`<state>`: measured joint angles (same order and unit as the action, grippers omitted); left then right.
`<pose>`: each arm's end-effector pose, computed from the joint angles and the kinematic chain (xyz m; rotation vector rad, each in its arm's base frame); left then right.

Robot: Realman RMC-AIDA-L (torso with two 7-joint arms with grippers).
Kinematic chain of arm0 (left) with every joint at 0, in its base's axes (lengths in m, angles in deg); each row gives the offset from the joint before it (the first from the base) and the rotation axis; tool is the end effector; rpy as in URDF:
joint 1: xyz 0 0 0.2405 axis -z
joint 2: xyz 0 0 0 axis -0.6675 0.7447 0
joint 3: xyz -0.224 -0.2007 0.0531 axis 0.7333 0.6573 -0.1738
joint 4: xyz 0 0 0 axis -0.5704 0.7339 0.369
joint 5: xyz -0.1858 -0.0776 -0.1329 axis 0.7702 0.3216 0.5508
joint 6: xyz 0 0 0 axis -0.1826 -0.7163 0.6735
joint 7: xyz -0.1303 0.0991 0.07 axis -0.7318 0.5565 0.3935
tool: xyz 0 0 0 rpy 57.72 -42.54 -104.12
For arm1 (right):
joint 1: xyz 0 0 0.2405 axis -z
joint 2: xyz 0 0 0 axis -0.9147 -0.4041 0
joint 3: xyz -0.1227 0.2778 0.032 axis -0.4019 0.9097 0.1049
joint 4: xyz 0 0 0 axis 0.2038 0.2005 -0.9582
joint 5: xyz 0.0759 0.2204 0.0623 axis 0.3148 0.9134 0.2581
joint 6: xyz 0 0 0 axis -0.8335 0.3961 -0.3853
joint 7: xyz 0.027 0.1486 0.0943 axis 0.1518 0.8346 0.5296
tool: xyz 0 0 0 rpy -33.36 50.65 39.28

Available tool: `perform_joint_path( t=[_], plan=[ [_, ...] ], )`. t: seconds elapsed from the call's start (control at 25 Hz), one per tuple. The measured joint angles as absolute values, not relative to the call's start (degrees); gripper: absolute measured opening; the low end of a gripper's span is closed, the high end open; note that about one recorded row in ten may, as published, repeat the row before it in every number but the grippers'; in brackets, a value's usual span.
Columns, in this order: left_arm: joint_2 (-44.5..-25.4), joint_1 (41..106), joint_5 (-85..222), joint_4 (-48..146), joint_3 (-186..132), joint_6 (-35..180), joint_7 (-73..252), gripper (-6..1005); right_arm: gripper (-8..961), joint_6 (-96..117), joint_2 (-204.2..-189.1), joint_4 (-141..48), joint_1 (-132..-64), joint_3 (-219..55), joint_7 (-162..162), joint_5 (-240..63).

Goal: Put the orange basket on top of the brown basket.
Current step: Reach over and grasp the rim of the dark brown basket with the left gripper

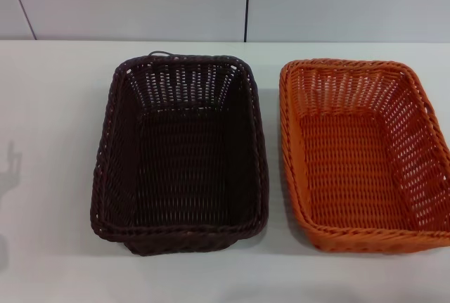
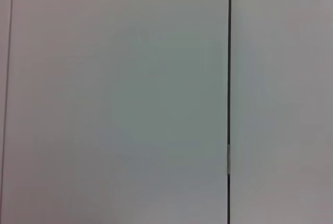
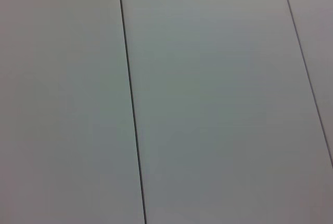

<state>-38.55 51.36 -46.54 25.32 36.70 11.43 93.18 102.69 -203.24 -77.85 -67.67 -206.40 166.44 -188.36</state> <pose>-0.4415 0.3220 -0.0169 -1.2526 -0.5984 -0.5793 0.3993 0.2738 -0.0098 -1.0403 0.5089 0.7208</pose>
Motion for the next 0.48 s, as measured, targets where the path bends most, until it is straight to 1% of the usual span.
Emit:
perform_joint_path(
  t=[0.28, 0.36, 0.4, 0.44, 0.48],
  plan=[
    [-38.47, 51.4, -46.5, 25.1, 35.7, 11.3, 93.3, 691, 710, 102.6, -203.24, -77.9, -67.6, -206.4, 166.4, -188.5],
    [-37.59, 51.1, -47.1, 22.3, 35.1, 12.7, 91.7, 692, 710, 102.5, -203.24, -77.9, -67.5, -206.4, 166.4, -188.5],
    [-37.59, 51.1, -47.1, 22.3, 35.1, 12.7, 91.7, 692, 710, 102.4, -203.24, -77.9, -67.5, -206.5, 166.4, -188.4],
    [-34.81, 49.4, -50.0, 13.5, 35.5, 19.8, 92.1, 692, 710, 102.3, -203.24, -77.8, -67.5, -206.8, 166.4, -188.4],
    [-34.81, 49.4, -50.0, 13.5, 35.5, 19.8, 92.1, 692, 710, 102.3, -203.24, -77.8, -67.5, -206.8, 166.4, -188.4]
  ],
)
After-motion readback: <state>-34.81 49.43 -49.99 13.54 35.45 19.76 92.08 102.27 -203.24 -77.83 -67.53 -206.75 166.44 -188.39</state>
